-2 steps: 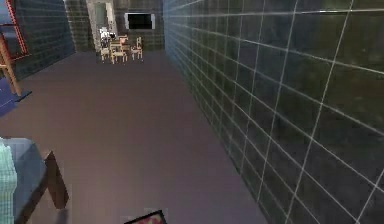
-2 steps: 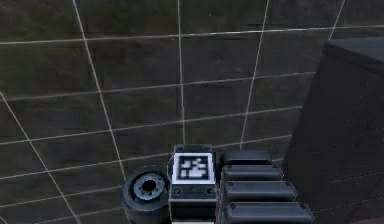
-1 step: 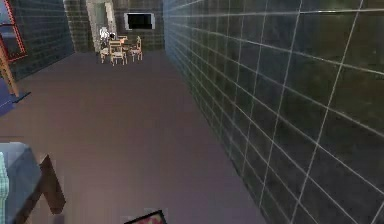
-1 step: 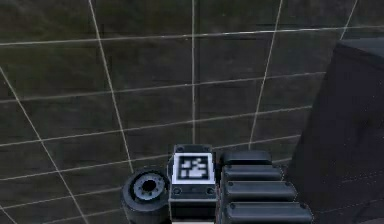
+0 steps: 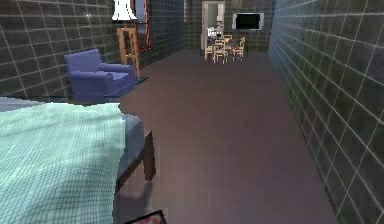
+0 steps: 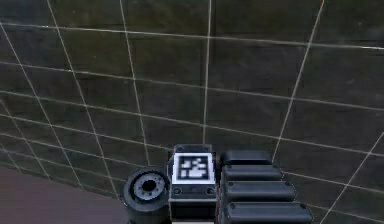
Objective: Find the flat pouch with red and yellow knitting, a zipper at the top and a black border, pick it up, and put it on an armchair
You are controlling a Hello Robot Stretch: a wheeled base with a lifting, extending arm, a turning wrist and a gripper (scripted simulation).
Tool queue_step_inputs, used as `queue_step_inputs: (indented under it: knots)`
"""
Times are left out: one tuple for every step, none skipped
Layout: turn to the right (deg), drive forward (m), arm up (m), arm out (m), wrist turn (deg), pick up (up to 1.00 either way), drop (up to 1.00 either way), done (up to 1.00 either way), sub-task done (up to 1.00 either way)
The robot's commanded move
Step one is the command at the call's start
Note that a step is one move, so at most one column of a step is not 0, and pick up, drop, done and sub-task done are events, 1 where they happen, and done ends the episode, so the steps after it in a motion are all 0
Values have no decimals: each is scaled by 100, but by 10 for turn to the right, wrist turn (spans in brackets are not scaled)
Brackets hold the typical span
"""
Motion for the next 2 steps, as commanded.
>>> queue_step_inputs:
  knots:
    - [0, 100, 0, 0, 0, 0, 0, 0, 0]
    - [0, 70, 0, 0, 0, 0, 0, 0, 0]
